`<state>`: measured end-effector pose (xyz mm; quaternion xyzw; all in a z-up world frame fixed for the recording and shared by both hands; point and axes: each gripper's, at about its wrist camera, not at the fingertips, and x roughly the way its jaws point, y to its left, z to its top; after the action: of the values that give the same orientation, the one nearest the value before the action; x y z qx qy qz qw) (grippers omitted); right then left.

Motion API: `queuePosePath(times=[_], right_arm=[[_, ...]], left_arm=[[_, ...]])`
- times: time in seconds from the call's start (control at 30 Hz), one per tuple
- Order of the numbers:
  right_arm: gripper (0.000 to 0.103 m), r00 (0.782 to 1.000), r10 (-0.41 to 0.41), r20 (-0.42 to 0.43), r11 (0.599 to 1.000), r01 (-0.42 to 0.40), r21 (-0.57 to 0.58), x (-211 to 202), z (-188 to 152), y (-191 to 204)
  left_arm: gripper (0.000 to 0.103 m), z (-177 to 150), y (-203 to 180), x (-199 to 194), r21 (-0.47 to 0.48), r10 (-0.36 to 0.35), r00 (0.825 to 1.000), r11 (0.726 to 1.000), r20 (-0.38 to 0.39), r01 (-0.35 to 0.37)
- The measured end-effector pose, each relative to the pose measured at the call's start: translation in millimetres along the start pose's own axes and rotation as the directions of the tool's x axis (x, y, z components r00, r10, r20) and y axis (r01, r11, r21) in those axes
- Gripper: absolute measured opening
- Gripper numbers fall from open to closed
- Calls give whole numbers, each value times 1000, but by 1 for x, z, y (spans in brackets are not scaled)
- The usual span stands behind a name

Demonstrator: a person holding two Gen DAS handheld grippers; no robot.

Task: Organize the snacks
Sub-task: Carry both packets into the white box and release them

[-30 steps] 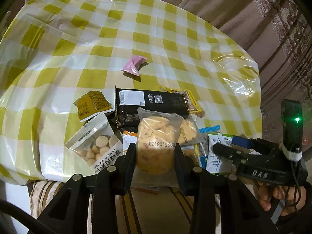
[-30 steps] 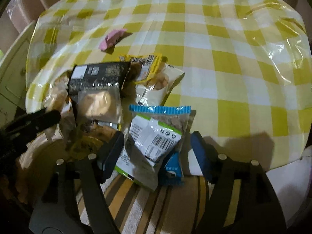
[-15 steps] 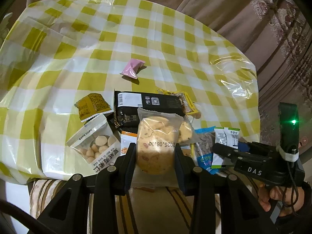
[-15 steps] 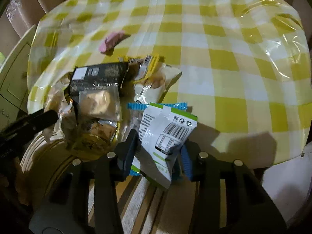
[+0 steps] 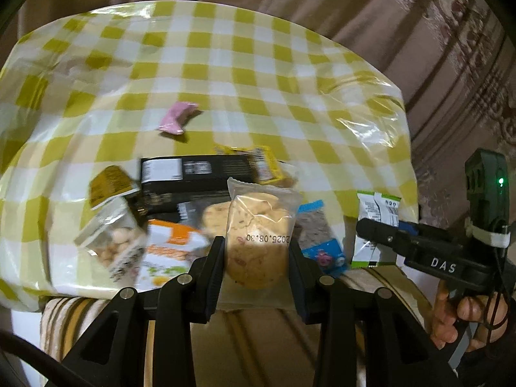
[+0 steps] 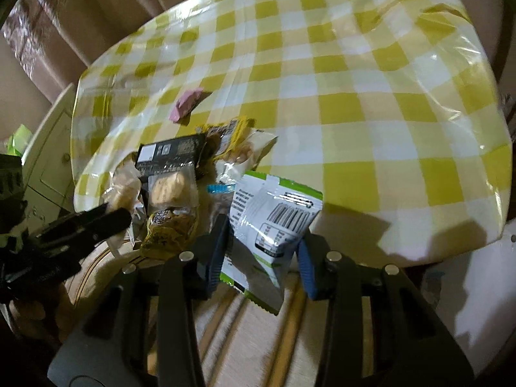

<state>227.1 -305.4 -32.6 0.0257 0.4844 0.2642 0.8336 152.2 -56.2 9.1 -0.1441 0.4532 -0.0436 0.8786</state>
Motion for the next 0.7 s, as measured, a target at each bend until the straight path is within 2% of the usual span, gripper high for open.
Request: queuePosePath(times=[0.13,0.37,0.7], right_arm=[[44,1000,0,26,999,-1,38,-18,-3,-25],[44,997,-51,60,994,44,105,-48,-14,-75],[44,987,-156,26,969,147,200,-66,-49,-149]], left_arm=[[38,2,-27,7,50,-23,1000,998,-18,24],[38,5,-84,23,141,-84,995,986,-55,91],[38,2,-158,47,271,-139,980,947,-141,173]])
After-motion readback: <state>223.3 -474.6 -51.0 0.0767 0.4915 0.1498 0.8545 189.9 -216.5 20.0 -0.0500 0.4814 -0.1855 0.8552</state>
